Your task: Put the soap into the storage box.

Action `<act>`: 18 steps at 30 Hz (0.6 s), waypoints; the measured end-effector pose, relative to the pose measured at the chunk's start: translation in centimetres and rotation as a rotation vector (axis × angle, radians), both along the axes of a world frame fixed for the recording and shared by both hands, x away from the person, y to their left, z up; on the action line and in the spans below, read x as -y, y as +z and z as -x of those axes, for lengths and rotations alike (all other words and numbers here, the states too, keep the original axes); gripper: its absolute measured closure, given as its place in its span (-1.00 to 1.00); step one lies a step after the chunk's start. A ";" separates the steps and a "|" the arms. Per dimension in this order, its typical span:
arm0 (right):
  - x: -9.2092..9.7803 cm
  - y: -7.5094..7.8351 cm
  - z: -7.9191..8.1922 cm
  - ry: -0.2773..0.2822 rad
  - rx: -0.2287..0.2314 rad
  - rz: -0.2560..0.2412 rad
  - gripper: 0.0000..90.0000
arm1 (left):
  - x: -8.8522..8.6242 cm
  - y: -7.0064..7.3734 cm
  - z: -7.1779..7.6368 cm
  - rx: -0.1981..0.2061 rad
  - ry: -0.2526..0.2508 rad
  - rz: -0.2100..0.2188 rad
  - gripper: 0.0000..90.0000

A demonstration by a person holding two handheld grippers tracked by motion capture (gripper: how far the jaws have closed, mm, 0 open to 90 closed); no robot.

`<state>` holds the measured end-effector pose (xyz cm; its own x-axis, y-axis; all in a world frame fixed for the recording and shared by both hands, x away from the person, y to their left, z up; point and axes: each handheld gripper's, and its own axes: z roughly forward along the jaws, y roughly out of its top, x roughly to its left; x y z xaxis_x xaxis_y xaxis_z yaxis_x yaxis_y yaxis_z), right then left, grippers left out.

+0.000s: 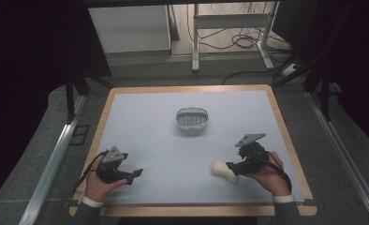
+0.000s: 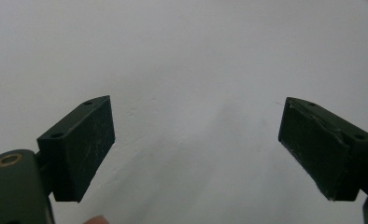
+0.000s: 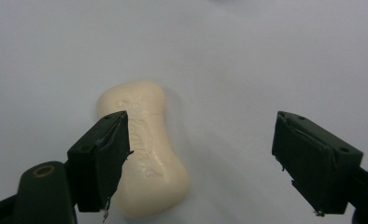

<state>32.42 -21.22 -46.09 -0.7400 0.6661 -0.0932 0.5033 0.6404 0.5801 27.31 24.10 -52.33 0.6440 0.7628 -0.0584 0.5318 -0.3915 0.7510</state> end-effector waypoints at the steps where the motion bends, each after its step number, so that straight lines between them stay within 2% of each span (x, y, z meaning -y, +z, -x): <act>1: -0.2 0.1 0.0 0.009 -0.002 0.006 -0.52 | 0.0 0.0 0.0 0.000 -0.001 0.001 -0.75; 9: -1.4 0.6 -0.2 0.046 -0.044 0.046 -0.48 | -0.1 0.1 0.0 0.002 -0.001 0.006 -0.75; 18: -2.8 -0.1 -0.2 0.095 -0.074 0.091 -0.41 | 0.0 0.0 0.0 0.000 -0.004 -0.004 -0.75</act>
